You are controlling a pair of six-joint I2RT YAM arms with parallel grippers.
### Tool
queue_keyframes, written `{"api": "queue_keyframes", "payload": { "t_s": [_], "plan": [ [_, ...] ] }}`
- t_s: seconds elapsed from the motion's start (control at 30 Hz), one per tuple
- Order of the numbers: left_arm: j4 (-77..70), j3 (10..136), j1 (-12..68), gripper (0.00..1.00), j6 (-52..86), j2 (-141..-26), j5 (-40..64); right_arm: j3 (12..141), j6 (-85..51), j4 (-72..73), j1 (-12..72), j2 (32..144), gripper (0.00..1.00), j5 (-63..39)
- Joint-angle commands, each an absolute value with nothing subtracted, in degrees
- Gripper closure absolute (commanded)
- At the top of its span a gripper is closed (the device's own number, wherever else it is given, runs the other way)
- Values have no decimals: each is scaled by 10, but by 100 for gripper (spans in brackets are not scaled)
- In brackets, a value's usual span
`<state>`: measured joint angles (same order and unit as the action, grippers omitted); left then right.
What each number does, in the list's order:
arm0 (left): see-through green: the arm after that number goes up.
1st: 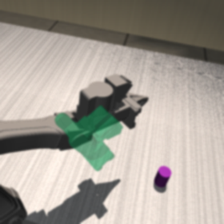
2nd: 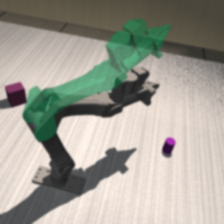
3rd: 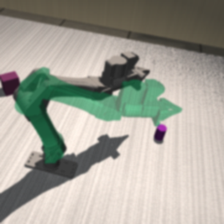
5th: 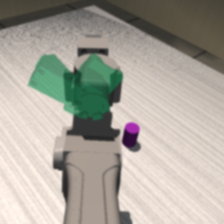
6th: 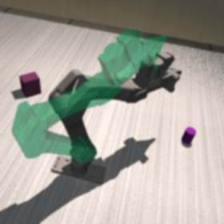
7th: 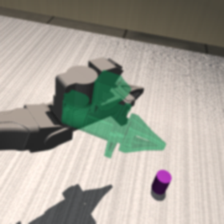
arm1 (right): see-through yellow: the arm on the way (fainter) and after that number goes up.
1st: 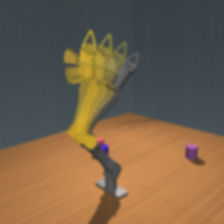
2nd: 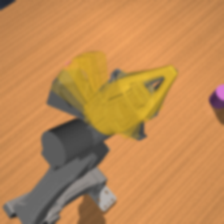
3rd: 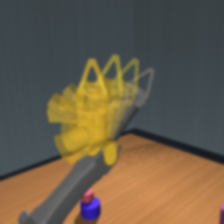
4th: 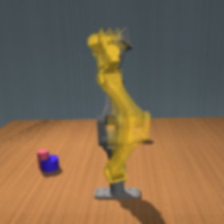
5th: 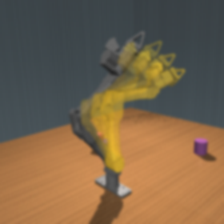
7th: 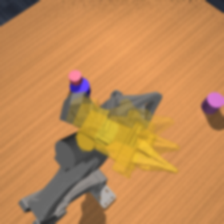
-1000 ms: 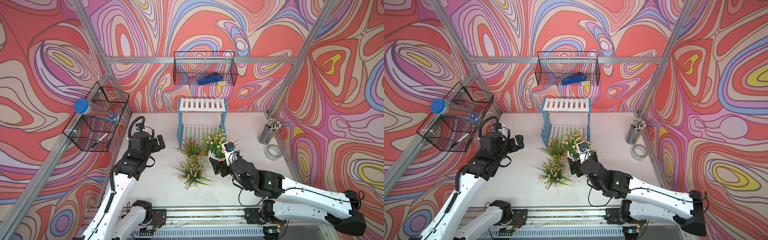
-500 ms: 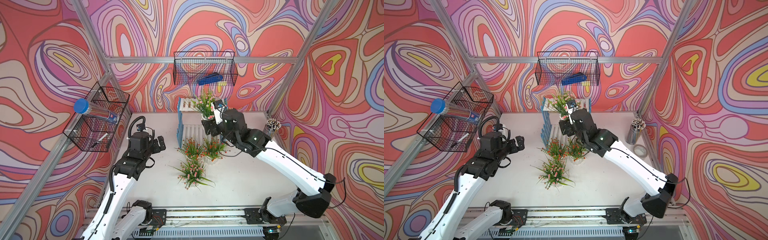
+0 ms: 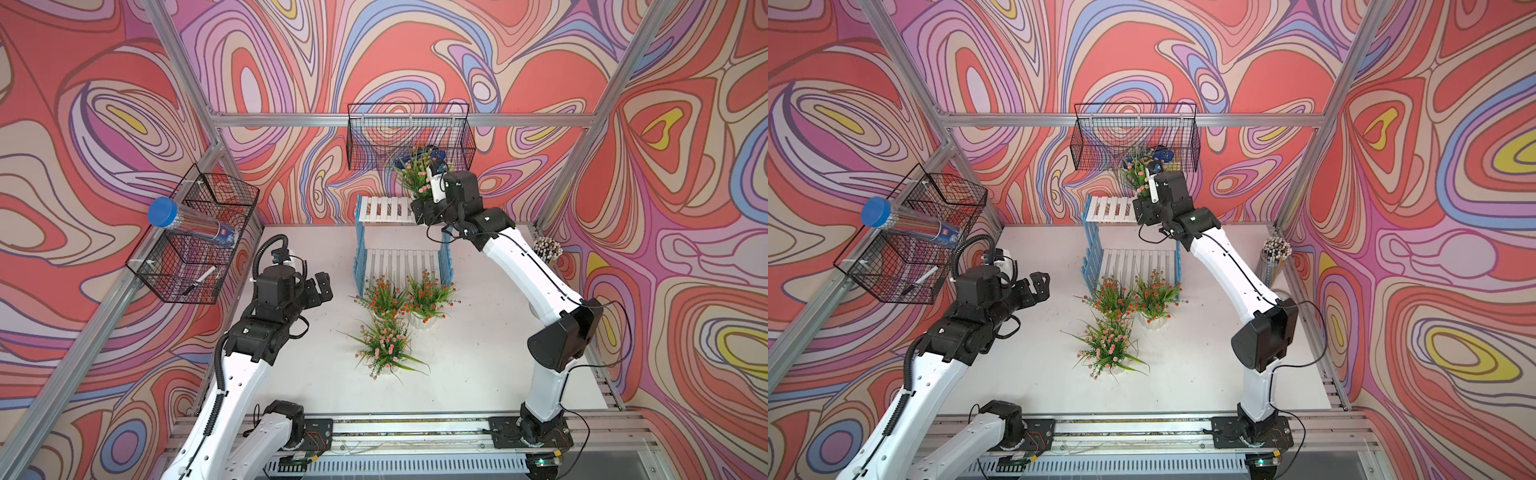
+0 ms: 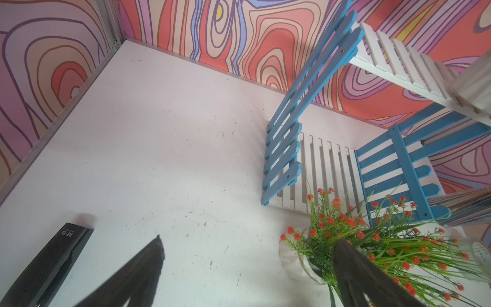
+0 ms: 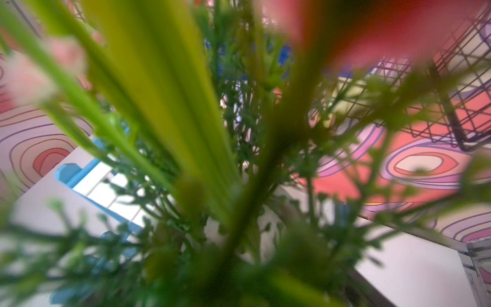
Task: Place the baby's breath potted plants on the rack by color
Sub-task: Place the baby's breath potted plant on the rack.
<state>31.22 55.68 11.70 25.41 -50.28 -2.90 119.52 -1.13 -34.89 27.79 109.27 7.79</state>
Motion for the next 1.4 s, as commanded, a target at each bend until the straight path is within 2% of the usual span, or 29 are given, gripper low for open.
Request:
{"api": "queue_keyframes", "payload": {
  "t_s": [0.0,0.37,0.63,0.67,0.7,0.73,0.77,0.8,1.1,1.37],
  "plan": [
    [315,566,120,0,260,-501,-25,1232,-13,-310,278,1096,51,57],
    [310,561,120,0,257,-501,-26,1205,-2,-254,272,1123,51,83],
    [323,566,120,0,256,-501,-16,1180,-13,-238,266,1123,47,75],
    [325,568,120,0,256,-501,-14,1177,-15,-238,266,1121,42,74],
    [325,569,120,0,256,-500,-13,1173,-15,-238,266,1119,33,75],
    [326,570,120,0,257,-499,-13,1166,-15,-236,266,1117,21,78],
    [327,572,120,0,257,-498,-12,1160,-15,-232,266,1114,3,81],
    [328,573,120,0,258,-497,-11,1155,-15,-231,266,1113,2,86],
    [340,578,120,0,265,-496,-6,1136,-9,-227,266,1092,2,99],
    [347,583,120,0,273,-503,-1,1070,-19,-202,266,1037,2,79]
  ]
}}
